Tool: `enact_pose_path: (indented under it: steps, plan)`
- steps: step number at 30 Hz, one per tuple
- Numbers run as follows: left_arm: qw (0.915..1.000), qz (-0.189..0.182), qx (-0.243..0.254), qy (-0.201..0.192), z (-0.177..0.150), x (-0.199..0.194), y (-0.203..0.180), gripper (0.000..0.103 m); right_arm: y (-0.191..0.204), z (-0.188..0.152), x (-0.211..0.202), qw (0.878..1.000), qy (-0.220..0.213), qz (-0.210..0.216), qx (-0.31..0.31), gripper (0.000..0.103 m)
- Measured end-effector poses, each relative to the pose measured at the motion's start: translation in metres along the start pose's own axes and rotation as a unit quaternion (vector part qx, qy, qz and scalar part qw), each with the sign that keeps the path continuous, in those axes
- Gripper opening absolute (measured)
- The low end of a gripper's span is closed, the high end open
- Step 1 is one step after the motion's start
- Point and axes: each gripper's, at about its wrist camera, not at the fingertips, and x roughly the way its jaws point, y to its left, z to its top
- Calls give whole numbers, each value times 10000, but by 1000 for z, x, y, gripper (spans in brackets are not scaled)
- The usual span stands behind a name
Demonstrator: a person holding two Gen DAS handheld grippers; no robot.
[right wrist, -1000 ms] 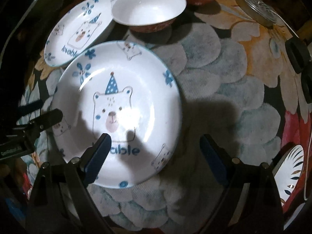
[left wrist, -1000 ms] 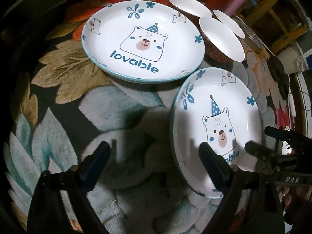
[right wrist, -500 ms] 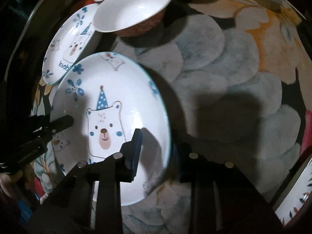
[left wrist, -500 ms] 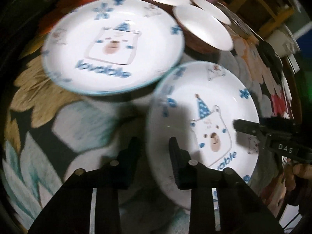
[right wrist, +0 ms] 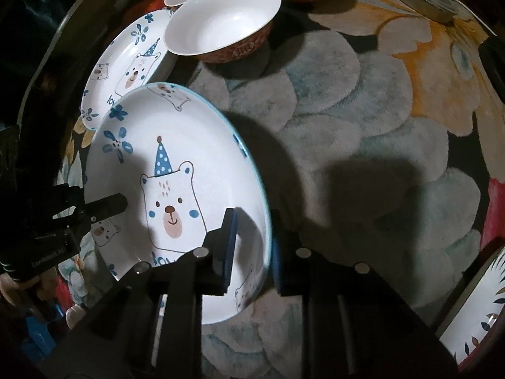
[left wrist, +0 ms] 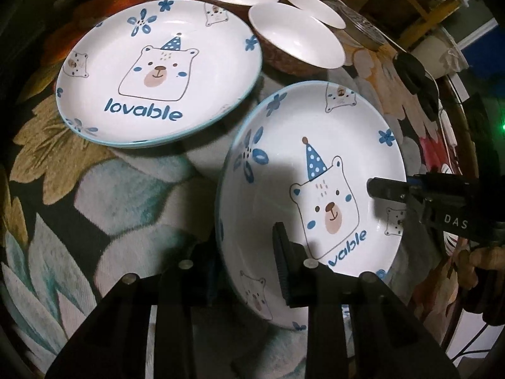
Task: Organize plates and bowls
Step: 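Carry the bear plate with both tools and lower it onto the leaf plate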
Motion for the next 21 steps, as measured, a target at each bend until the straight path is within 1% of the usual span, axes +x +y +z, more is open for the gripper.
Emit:
enact_pose_path:
  steps: [7,10,15,21]
  plan:
    - [9999,-11,73,90,2,-6,-21,30,-21,-14,-21,9999,-23,14,166,20]
    - [9998,-34,175,110,4,-8,-36,30,-31,-20,-31,9996,-60,28,290,20]
    - [9992,-126,353,168,7,-10,-68,30,-56,-35,-52,9984,-127,0,555,20]
    - [9970,-209,707,254,10,-5,-119,30,-93,-56,-80,9959,-221,-124,866,20]
